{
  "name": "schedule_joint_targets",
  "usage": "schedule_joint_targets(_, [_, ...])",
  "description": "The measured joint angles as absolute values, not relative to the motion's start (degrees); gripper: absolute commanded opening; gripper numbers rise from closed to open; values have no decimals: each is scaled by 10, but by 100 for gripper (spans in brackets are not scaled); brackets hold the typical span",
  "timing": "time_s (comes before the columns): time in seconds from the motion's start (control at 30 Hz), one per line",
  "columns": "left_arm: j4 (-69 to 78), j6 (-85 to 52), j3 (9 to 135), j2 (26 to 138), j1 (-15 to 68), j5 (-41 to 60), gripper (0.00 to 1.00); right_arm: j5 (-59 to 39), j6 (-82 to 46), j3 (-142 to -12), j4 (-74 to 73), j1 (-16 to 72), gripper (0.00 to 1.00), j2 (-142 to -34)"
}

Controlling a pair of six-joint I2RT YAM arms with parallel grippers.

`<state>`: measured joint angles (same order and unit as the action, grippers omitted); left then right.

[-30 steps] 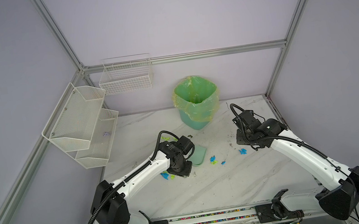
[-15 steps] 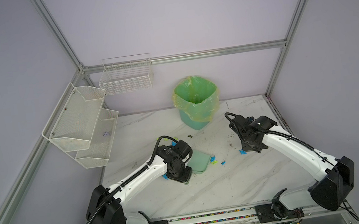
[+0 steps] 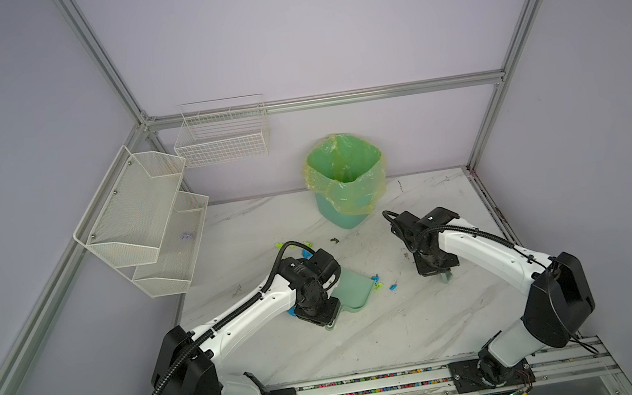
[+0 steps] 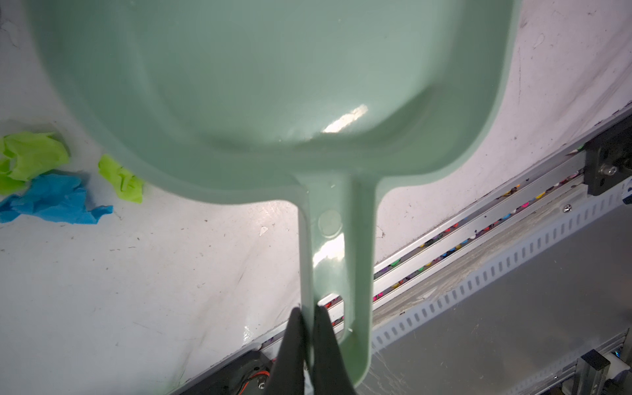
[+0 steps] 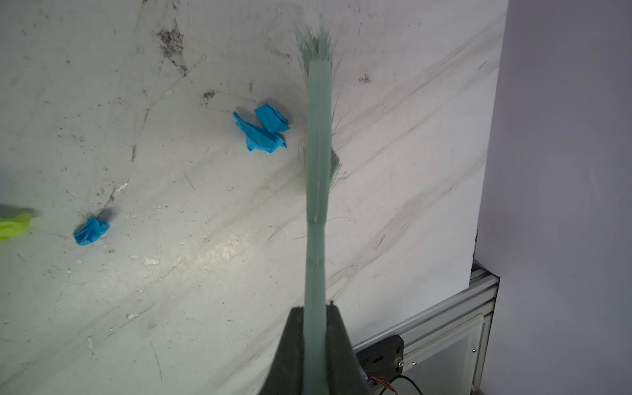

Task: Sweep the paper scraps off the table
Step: 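Move the brush in the right gripper behind the scattered scraps toward the dustpan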

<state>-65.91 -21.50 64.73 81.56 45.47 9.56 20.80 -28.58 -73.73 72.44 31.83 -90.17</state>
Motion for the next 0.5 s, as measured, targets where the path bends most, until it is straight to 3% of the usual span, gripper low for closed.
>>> schedule_joint_targets(0.33, [-681,-241,647,861,506,62,0,205,-219,-780,697,326,0,-975])
schedule_joint_targets(0.5, [-698,-244,647,893,508,42,0,201,-201,-780,687,371,0,-975])
